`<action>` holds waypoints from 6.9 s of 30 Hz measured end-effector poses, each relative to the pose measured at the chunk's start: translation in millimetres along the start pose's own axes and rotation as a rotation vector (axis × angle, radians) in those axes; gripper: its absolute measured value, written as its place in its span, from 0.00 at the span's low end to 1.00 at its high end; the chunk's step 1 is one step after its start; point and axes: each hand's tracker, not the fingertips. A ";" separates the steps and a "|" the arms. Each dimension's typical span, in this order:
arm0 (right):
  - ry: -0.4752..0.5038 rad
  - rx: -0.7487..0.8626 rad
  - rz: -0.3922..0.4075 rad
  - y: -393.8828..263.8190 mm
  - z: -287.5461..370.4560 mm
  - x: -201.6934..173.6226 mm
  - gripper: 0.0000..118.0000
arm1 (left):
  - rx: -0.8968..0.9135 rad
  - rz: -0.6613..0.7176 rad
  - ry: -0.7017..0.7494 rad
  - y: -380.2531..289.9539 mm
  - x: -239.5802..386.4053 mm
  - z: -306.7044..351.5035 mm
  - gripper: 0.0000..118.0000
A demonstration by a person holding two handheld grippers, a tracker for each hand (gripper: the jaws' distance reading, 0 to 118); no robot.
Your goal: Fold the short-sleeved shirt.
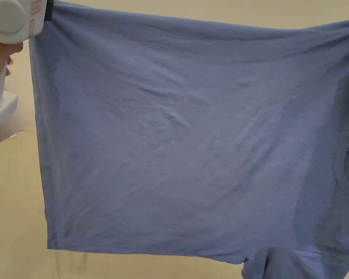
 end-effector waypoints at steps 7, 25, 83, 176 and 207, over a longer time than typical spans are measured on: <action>-0.004 -0.023 -0.005 -14.5 -53.7 -24.0 0.02 | -0.060 -0.111 0.024 -13.6 20.6 -53.8 0.02; 0.017 -0.158 0.086 -91.5 -144.5 -109.9 0.02 | -0.131 -0.044 0.024 -82.3 48.5 -159.5 0.02; 0.556 -1.395 -0.138 -495.6 308.3 -130.1 0.37 | -1.157 -0.411 -0.554 -496.0 63.6 269.2 0.20; 0.429 -1.141 -0.110 -434.2 341.4 -120.8 0.87 | -0.913 0.124 -0.276 -419.7 54.7 295.9 0.05; 0.468 -0.933 -0.406 -419.7 291.4 -107.7 0.06 | -0.862 0.264 -0.187 -419.8 43.6 265.5 0.05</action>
